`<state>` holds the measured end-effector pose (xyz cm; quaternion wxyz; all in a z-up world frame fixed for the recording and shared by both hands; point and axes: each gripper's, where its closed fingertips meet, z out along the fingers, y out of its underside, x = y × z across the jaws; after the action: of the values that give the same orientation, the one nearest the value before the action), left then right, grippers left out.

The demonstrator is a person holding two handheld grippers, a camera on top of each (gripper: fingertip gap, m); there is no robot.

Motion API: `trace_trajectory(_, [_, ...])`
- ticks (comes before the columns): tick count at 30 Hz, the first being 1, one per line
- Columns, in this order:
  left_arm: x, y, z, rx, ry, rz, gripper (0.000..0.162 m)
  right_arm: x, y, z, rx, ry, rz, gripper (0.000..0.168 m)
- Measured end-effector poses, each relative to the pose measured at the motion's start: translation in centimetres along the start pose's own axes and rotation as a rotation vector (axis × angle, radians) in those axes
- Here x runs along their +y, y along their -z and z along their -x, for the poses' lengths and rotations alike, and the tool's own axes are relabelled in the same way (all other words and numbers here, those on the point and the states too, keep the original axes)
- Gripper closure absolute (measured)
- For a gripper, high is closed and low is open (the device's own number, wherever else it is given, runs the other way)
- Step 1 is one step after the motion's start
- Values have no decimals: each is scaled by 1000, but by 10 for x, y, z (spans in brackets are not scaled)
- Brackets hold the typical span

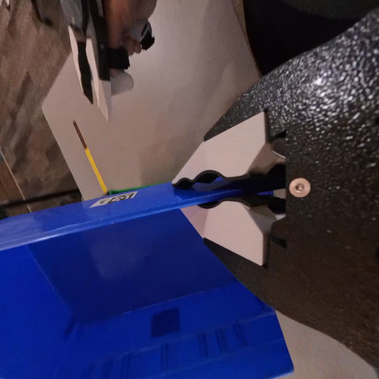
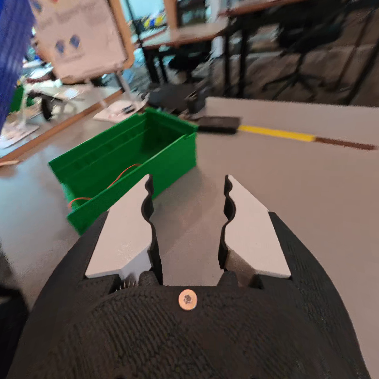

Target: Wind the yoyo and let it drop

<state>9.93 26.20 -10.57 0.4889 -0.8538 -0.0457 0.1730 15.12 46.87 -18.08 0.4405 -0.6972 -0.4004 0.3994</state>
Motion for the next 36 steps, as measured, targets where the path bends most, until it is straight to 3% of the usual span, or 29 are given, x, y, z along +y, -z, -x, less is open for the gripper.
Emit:
trace_trajectory(4, [-39, -44, -108, 349, -160, -37, 159, -55, 79, -79, 201, 95, -306, 102])
trace_trajectory(8, [-32, -97, -193, 582, -290, 62, 160, -80, 157, -147, 459, 244, -397, 106])
trace_trajectory(14, [23, -193, -257, 588, -338, 255, 159, -64, 236, -188, 627, 183, -380, 106])
trace_trajectory(16, [53, -218, -262, 543, -451, 343, 154, -50, 249, -187, 641, 157, -354, 106])
trace_trajectory(17, [38, -220, -268, 547, -452, 242, 154, -44, 254, -185, 642, 151, -341, 107])
trace_trajectory(18, [32, -216, -273, 579, -437, 223, 140, -37, 259, -182, 646, 150, -329, 107])
trace_trajectory(20, [16, -200, -278, 653, -357, 197, 82, -26, 268, -181, 666, 144, -308, 106])
trace_trajectory(21, [3, -190, -274, 667, -314, 144, 65, -21, 274, -181, 676, 131, -303, 106])
trace_trajectory(22, [-12, -179, -263, 660, -272, 73, 59, -17, 280, -182, 686, 116, -301, 106])
trace_trajectory(25, [-54, -154, -196, 542, -76, -127, 65, -7, 302, -187, 727, 110, -285, 106])
trace_trajectory(27, [-61, -158, -121, 376, 148, -176, 75, 0, 318, -193, 767, 114, -259, 106])
trace_trajectory(29, [-32, -186, -37, 158, 412, -104, 81, 6, 337, -196, 802, 95, -251, 106])
trace_trajectory(31, [8, -221, 13, 100, 577, 3, 99, 11, 354, -197, 831, 79, -253, 106])
trace_trajectory(33, [34, -254, 41, 102, 666, 80, 113, 19, 365, -197, 856, 68, -235, 106])
trace_trajectory(36, [57, -290, 47, 184, 696, 232, 108, 31, 370, -196, 858, 51, -190, 106])
